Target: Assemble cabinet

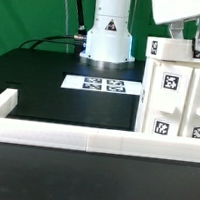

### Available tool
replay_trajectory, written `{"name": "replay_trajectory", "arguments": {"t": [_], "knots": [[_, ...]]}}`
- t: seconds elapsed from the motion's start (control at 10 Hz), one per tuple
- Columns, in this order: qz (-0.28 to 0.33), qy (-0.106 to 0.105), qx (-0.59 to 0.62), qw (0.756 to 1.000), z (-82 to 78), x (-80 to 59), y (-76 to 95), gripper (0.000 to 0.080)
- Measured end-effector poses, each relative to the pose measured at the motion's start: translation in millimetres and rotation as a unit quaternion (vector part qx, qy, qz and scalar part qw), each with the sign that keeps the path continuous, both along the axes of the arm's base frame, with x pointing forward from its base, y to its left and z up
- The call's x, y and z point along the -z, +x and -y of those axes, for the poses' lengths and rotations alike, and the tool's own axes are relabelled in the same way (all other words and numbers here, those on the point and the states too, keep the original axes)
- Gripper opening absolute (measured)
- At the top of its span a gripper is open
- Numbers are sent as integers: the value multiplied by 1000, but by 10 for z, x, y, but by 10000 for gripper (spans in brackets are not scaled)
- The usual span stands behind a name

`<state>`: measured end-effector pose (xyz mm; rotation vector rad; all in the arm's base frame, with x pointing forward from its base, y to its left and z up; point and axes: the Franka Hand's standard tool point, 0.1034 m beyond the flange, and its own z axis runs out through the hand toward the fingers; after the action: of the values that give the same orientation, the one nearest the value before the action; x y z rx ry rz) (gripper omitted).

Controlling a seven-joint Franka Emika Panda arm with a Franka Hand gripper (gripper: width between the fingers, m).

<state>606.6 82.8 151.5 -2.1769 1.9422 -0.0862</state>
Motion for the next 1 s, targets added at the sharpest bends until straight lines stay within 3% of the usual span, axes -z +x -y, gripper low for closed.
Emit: {"name": "replay_trajectory", "arguments": {"t": [0.5,1.0], "knots": [[-21,44,150,987,-2,8,-2,560],[-39,81,267,959,-24,11,2,560]]}}
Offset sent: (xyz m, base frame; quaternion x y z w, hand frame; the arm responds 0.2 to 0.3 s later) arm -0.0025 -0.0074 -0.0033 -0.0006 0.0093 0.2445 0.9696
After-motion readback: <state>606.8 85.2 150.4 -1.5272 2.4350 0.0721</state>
